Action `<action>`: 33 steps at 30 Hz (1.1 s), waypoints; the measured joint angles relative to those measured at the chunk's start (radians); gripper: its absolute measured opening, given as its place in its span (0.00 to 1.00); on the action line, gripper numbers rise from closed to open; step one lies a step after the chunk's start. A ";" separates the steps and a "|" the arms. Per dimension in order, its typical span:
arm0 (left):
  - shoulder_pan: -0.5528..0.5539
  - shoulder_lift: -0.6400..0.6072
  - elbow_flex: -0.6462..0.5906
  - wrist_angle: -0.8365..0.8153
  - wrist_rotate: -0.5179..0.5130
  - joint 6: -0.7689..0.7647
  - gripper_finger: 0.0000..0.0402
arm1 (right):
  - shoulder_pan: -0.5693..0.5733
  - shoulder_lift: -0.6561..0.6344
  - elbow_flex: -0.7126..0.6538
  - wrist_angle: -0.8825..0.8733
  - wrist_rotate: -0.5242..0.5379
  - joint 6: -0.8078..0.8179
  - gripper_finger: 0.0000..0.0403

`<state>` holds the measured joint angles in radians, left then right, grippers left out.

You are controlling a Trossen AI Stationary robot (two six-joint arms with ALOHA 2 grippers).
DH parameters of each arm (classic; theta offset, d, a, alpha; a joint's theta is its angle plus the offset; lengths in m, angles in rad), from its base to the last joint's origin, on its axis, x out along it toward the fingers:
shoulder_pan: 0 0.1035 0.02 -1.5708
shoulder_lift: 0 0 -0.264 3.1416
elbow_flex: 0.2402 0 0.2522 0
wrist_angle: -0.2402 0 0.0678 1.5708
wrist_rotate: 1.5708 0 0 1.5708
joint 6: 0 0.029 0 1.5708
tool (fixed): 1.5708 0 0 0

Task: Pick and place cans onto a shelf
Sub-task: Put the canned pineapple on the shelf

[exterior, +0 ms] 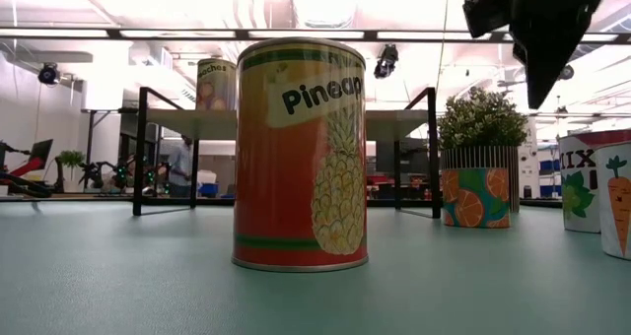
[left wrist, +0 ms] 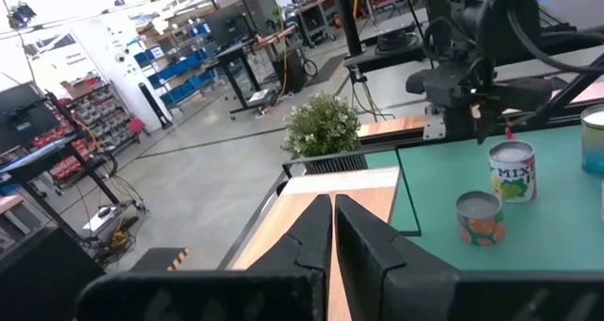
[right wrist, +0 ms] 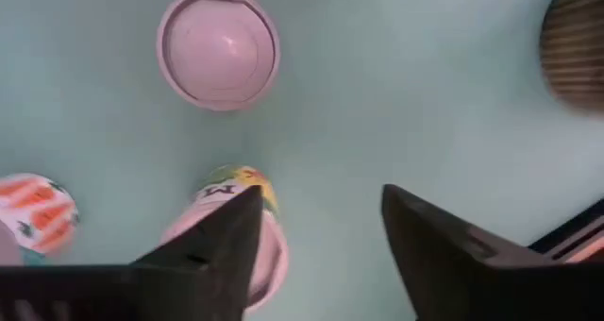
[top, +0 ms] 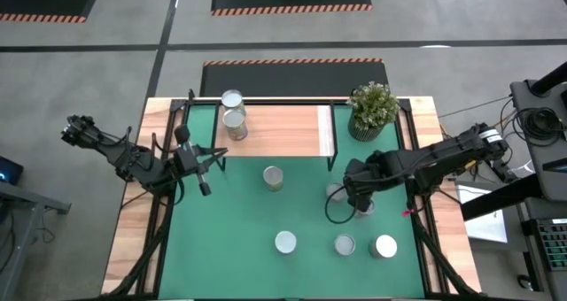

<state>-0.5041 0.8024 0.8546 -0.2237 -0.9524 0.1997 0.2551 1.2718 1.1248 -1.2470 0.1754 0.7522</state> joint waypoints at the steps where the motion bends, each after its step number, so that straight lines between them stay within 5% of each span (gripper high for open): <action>1: 0.000 0.000 0.000 0.000 0.000 0.000 0.00 | 0.002 0.000 0.000 0.003 0.015 -0.033 0.57; 6: 0.000 0.000 0.000 0.000 0.000 0.000 0.00 | -0.001 0.001 -0.001 0.088 0.099 -0.077 0.69; 14: 0.000 0.003 0.000 -0.002 0.000 0.002 0.00 | 0.000 0.005 -0.001 0.588 0.112 -0.354 0.75; 22: 0.000 0.002 0.000 -0.006 0.000 0.001 0.00 | 0.016 0.049 -0.004 0.942 -0.045 -0.491 0.72; 33: 0.000 0.016 -0.001 -0.002 0.000 -0.007 0.00 | 0.093 0.250 0.123 0.944 -0.055 -0.645 0.67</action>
<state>-0.5041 0.8185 0.8539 -0.2253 -0.9520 0.1925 0.3486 1.5215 1.2478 -0.3033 0.1199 0.1077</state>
